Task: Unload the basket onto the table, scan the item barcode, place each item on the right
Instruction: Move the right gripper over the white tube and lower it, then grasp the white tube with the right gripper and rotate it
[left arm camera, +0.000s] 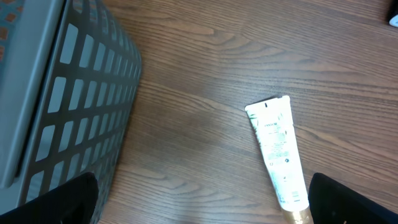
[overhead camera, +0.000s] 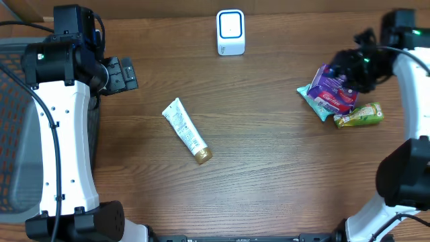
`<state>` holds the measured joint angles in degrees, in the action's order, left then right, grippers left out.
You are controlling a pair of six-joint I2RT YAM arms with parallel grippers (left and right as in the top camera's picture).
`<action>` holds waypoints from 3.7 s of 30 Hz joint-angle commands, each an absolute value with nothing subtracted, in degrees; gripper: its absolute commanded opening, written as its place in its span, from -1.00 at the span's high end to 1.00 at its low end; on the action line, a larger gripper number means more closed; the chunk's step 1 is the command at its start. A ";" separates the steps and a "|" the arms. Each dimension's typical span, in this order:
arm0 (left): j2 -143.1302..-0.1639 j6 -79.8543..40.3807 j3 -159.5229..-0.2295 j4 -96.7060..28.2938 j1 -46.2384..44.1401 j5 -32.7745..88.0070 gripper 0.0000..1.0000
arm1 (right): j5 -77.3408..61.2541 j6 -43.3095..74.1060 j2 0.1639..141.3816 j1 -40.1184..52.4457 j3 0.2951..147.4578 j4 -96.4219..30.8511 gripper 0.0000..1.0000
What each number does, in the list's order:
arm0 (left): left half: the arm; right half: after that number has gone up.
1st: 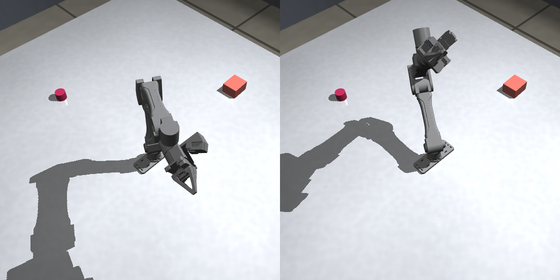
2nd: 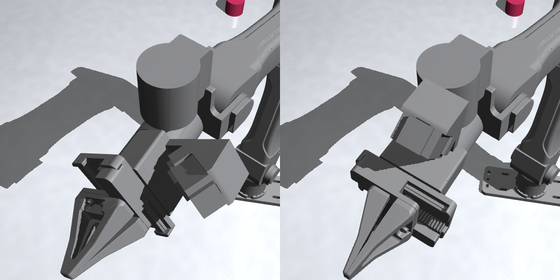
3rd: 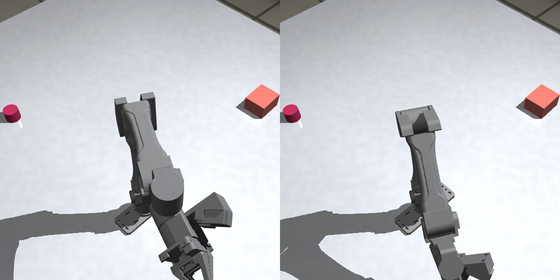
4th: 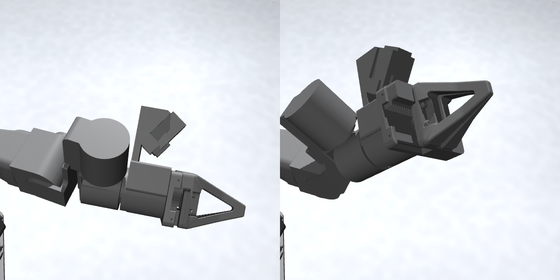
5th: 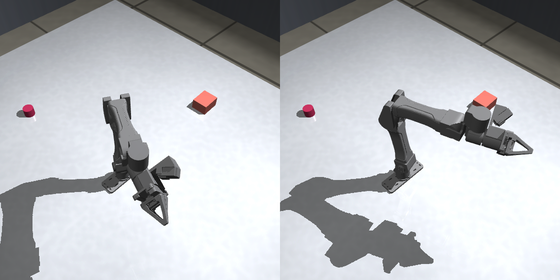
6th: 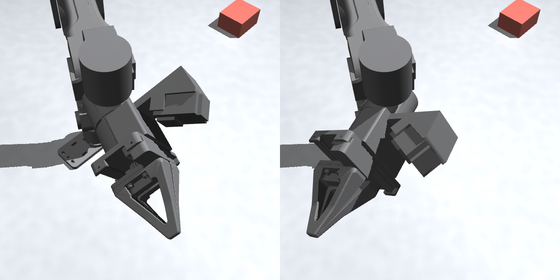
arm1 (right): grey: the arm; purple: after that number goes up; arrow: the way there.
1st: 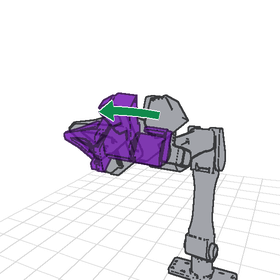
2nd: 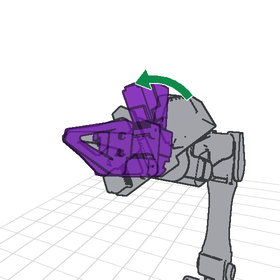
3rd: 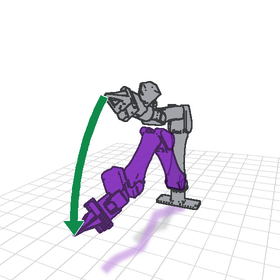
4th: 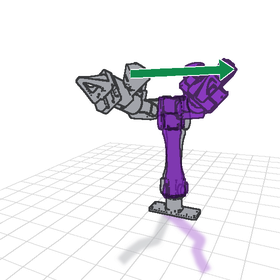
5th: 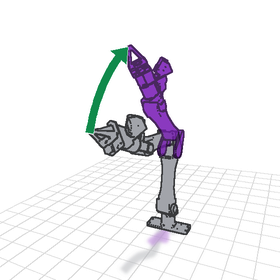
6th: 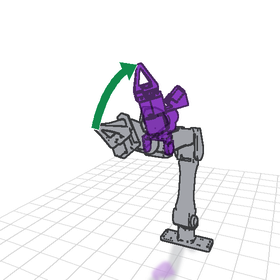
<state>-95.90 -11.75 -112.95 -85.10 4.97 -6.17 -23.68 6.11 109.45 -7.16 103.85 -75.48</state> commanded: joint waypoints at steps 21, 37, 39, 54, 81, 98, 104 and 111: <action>-95.92 -10.70 -112.97 -85.03 4.86 -6.11 -0.99 | -25.80 5.30 107.48 32.88 92.27 -51.40 -0.86; -95.92 -10.70 -112.97 -85.03 4.86 -6.09 -0.99 | -36.14 2.96 116.29 34.41 90.59 -45.50 -0.82; -95.92 -10.70 -112.97 -85.03 4.86 -6.09 -0.99 | -36.16 2.96 118.10 34.46 90.59 -45.41 -0.81; -95.92 -10.70 -112.97 -85.03 4.86 -6.11 -0.99 | -24.99 7.60 121.64 41.87 90.43 -44.77 -0.53; -95.92 -10.70 -112.97 -85.03 4.86 -6.11 -0.99 | 18.57 12.03 121.64 43.83 90.35 -53.30 -0.53; -95.92 -10.70 -112.97 -85.03 4.86 -6.09 -0.99 | -31.40 24.03 121.51 32.91 91.61 -49.15 -0.22; -95.92 -10.70 -112.97 -85.03 4.86 -6.11 -0.99 | -25.58 30.89 121.54 35.97 91.55 -48.23 -0.25; -95.92 -10.70 -112.97 -85.03 4.86 -6.09 -0.99 | -21.43 41.23 121.54 36.84 90.39 -43.51 -0.24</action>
